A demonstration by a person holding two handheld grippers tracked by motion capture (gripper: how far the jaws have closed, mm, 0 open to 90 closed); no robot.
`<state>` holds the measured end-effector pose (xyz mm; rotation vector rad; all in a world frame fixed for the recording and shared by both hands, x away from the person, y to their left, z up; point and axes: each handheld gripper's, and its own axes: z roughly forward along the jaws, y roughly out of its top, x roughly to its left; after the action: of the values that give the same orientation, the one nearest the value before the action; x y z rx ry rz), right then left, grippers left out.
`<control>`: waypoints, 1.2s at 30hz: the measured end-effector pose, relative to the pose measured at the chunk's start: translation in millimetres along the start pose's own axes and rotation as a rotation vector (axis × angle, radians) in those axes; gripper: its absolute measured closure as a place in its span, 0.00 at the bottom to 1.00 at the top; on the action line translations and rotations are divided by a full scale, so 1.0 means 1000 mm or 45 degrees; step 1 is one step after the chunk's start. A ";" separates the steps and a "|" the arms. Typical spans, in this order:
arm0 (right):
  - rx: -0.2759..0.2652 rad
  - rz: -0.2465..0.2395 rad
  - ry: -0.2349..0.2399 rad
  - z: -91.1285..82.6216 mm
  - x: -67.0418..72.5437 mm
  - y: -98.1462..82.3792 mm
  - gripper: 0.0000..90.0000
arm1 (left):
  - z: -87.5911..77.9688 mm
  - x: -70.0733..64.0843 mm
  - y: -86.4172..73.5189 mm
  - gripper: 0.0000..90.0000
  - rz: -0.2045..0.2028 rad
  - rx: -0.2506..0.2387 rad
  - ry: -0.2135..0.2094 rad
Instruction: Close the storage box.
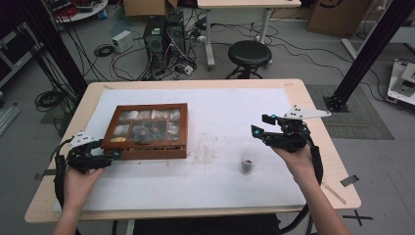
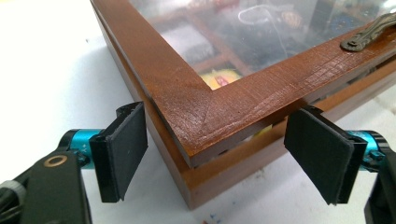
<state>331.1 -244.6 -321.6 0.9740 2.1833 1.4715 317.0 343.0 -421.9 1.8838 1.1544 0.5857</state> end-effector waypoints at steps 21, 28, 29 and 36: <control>0.007 0.003 -0.001 0.001 0.000 0.000 0.42 | -0.001 0.004 -0.011 0.24 -0.034 0.028 -0.019; 0.007 0.007 0.001 0.001 -0.001 -0.001 0.41 | -0.009 0.005 -0.016 0.24 -0.044 0.031 0.002; 0.005 0.008 -0.002 0.000 -0.001 -0.002 0.40 | -0.012 0.005 -0.016 0.24 -0.041 0.028 0.010; -0.023 0.018 -0.030 -0.012 -0.007 -0.007 0.36 | -0.039 0.000 -0.002 0.24 -0.008 -0.076 0.053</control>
<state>326.7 -259.1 -323.6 0.9978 2.1470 1.4760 287.7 358.8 -402.2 1.8242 1.1568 0.6518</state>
